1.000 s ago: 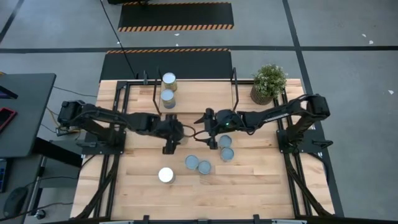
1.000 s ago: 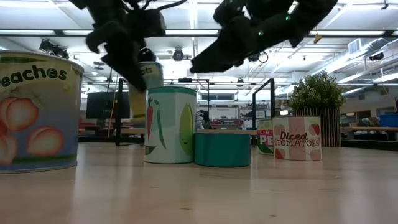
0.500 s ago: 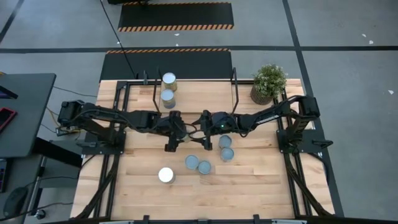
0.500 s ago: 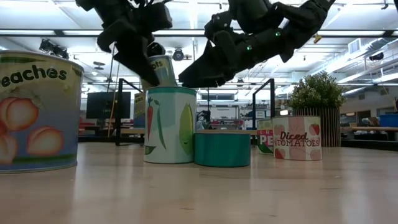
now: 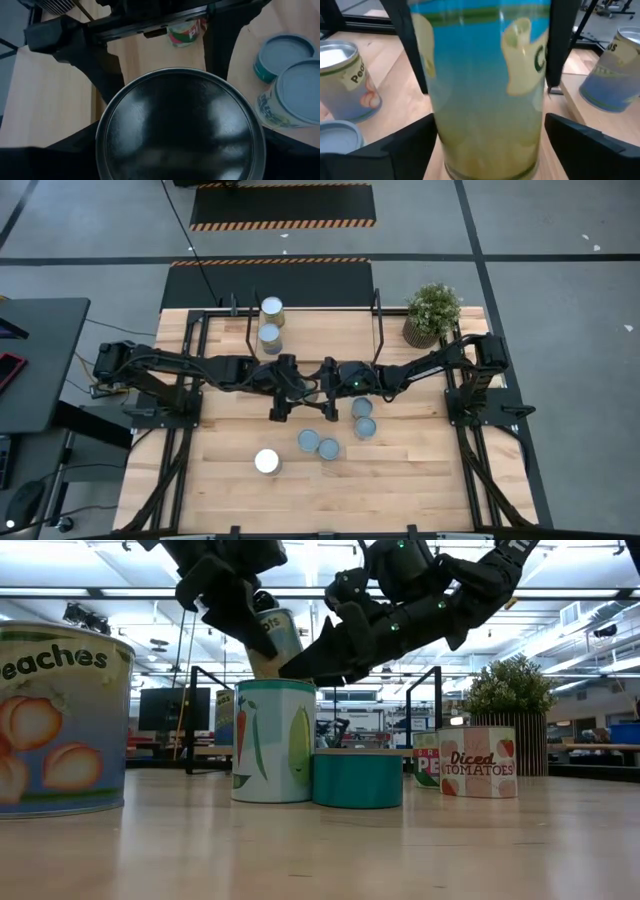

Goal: Pick and place cans onto a shelf
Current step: Put the canned carrots on the shelf

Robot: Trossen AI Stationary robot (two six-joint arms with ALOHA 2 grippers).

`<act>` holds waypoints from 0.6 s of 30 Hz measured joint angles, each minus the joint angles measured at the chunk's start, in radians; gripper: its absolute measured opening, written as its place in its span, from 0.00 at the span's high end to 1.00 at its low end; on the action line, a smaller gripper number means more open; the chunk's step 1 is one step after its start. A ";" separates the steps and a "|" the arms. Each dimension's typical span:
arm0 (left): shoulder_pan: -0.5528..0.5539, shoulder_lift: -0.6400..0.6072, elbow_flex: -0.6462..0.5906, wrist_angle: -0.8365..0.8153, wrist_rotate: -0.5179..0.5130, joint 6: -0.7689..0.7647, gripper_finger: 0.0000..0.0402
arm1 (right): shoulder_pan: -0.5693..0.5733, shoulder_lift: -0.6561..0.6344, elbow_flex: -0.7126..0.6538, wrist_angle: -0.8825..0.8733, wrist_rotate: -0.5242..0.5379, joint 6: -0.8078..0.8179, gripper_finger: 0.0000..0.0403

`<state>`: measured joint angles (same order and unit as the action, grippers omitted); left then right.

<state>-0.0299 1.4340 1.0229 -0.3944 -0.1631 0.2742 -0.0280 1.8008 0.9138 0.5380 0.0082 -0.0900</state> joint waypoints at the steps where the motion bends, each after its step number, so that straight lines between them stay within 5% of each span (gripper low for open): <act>1: 0.000 0.001 0.000 0.004 0.000 0.004 0.20 | 0.000 0.000 0.000 0.002 -0.001 -0.003 0.10; 12: 0.000 0.008 0.000 0.035 -0.001 0.025 0.20 | -0.001 0.000 0.000 0.008 -0.002 -0.026 0.20; 18: -0.001 -0.001 0.000 0.037 -0.053 -0.001 0.09 | -0.015 0.000 0.000 0.020 -0.004 -0.022 0.19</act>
<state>-0.0307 1.4328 1.0233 -0.3579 -0.2160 0.2736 -0.0428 1.8011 0.9142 0.5578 0.0040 -0.1118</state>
